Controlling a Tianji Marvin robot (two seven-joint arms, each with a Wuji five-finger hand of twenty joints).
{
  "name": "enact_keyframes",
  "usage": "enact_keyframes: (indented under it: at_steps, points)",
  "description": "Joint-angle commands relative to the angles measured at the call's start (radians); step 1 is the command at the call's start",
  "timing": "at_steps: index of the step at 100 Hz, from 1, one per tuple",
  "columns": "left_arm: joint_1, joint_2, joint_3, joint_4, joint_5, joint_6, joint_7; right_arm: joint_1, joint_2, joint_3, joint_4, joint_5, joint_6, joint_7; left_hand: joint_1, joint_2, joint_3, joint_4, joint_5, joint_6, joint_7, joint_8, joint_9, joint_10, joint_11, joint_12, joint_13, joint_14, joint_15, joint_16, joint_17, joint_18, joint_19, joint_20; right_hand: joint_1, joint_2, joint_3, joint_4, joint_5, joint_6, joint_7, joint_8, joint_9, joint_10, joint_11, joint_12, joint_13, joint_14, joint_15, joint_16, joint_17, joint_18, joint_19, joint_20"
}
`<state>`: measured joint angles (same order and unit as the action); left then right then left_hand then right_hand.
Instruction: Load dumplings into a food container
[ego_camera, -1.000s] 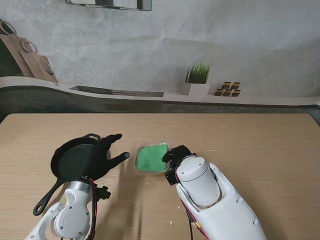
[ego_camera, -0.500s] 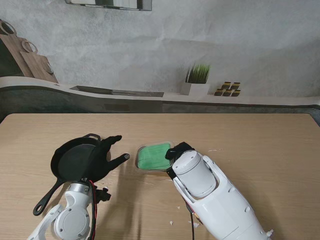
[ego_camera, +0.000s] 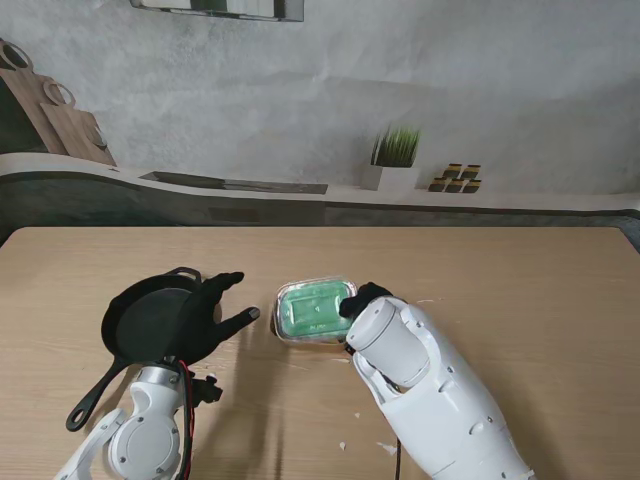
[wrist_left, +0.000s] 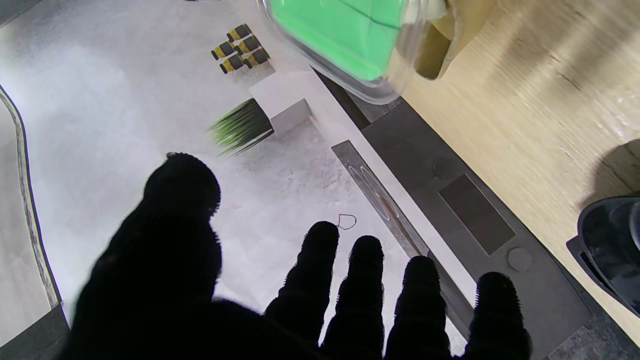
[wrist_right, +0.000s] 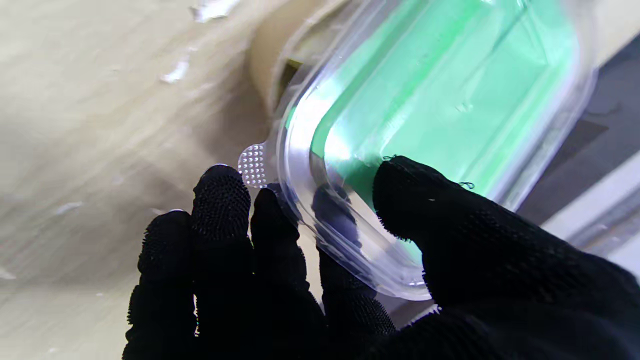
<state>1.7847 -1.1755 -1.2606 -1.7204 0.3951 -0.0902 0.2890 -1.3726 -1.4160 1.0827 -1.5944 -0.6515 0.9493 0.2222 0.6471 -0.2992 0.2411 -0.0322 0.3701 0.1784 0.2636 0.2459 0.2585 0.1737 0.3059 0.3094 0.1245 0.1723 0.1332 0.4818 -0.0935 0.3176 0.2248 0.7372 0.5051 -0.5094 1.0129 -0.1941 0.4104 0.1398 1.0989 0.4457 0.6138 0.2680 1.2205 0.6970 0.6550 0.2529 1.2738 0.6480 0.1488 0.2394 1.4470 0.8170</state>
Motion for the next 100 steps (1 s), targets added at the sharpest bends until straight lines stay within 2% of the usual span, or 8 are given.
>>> enact_keyframes:
  at_steps: [1, 29, 43, 55, 62, 71, 88, 100]
  points:
    - [0.003, -0.004, 0.002, -0.009, -0.003, 0.005, -0.017, -0.021, -0.029, -0.003, -0.007, -0.004, 0.065, 0.016, -0.001, 0.029, -0.015, 0.027, 0.012, 0.001, -0.021, -0.011, -0.004, -0.021, -0.01, -0.003, 0.009, -0.005, -0.022, 0.007, 0.006, -0.004, -0.028, 0.022, -0.051, 0.028, -0.03, 0.057, -0.058, -0.01, -0.024, 0.064, -0.06, -0.025, 0.01, 0.023, -0.05, 0.025, -0.052, 0.011, -0.037, -0.139, 0.05, 0.076]
    - [0.0, -0.005, 0.004, -0.009, -0.006, 0.008, -0.015, -0.037, -0.073, 0.046, -0.014, -0.17, 0.065, 0.18, 0.001, 0.029, -0.012, 0.027, 0.013, 0.012, -0.026, -0.012, -0.005, -0.021, -0.007, 0.003, 0.015, -0.003, -0.027, 0.017, 0.009, -0.004, -0.025, 0.032, -0.114, 0.093, -0.139, 0.071, -0.253, -0.012, -0.104, -0.013, -0.298, -0.087, -0.064, -0.014, -0.268, -0.05, -0.166, -0.023, -0.167, -0.237, 0.018, 0.066]
    - [-0.001, -0.006, 0.007, -0.005, -0.007, 0.014, -0.012, -0.055, -0.136, 0.093, -0.007, -0.238, 0.066, 0.19, 0.008, 0.027, -0.007, 0.028, 0.017, 0.012, -0.026, -0.012, -0.007, -0.02, -0.007, 0.004, 0.015, -0.003, -0.032, 0.021, 0.007, -0.006, -0.024, 0.036, -0.083, 0.121, -0.159, 0.068, -0.273, -0.007, -0.12, -0.048, -0.324, -0.084, -0.077, -0.064, -0.299, -0.049, -0.177, -0.029, -0.179, -0.243, 0.016, 0.064]
    - [-0.011, 0.007, 0.0, 0.011, 0.066, 0.018, -0.029, -0.058, -0.129, 0.086, -0.011, -0.251, 0.066, 0.187, 0.051, -0.033, 0.067, 0.022, 0.058, -0.07, 0.027, 0.021, -0.013, -0.029, 0.001, 0.009, 0.017, -0.008, -0.038, 0.031, 0.011, -0.007, -0.026, 0.044, -0.102, 0.131, -0.181, 0.067, -0.305, -0.029, -0.124, -0.059, -0.379, -0.113, -0.094, -0.09, -0.359, -0.075, -0.201, -0.039, -0.193, -0.273, 0.013, 0.063]
    - [-0.016, 0.022, -0.008, 0.023, 0.133, 0.016, -0.061, -0.056, -0.107, 0.068, -0.016, -0.222, 0.065, 0.15, 0.048, -0.063, 0.093, 0.019, 0.088, -0.113, 0.054, 0.037, -0.016, -0.035, 0.003, 0.01, 0.013, -0.011, -0.039, 0.034, 0.009, -0.011, -0.029, 0.044, -0.115, 0.137, -0.196, 0.071, -0.326, -0.052, -0.152, -0.086, -0.433, -0.135, -0.095, -0.14, -0.41, -0.1, -0.218, -0.054, -0.192, -0.283, -0.017, 0.037]
    - [-0.022, 0.043, -0.014, 0.033, 0.225, -0.001, -0.104, -0.049, -0.051, 0.026, -0.025, -0.125, 0.065, 0.063, -0.005, -0.091, 0.122, 0.013, 0.067, -0.091, 0.048, 0.038, -0.034, -0.047, 0.004, 0.008, 0.002, -0.02, -0.04, 0.034, 0.001, -0.016, -0.037, 0.039, -0.126, 0.138, -0.203, 0.07, -0.326, -0.083, -0.22, -0.116, -0.465, -0.158, -0.151, -0.216, -0.461, -0.124, -0.233, -0.065, -0.193, -0.287, -0.062, 0.013]
    - [-0.044, 0.073, 0.02, 0.056, 0.396, -0.031, -0.127, 0.03, 0.167, -0.183, -0.047, 0.332, 0.05, -0.298, -0.085, -0.153, 0.105, -0.018, -0.071, -0.009, -0.073, -0.047, -0.078, -0.066, -0.111, -0.062, -0.065, -0.049, -0.068, 0.0, -0.018, -0.027, -0.077, -0.016, -0.128, 0.119, -0.187, 0.069, -0.325, -0.29, -0.244, -0.077, -0.446, -0.217, -0.446, -0.353, -0.538, -0.195, -0.371, -0.14, -0.208, -0.274, -0.325, -0.058]
    - [-0.072, 0.092, 0.067, 0.075, 0.504, -0.034, -0.141, 0.01, 0.204, -0.184, -0.057, 0.274, -0.068, -0.274, -0.112, -0.157, 0.068, -0.026, -0.105, 0.005, -0.107, -0.086, -0.103, -0.066, -0.185, -0.089, -0.097, -0.054, -0.079, -0.025, -0.017, -0.021, -0.089, -0.045, -0.118, 0.086, -0.144, 0.064, -0.303, -0.445, -0.248, -0.05, -0.436, -0.261, -0.578, -0.394, -0.554, -0.232, -0.475, -0.191, -0.217, -0.274, -0.465, -0.041]
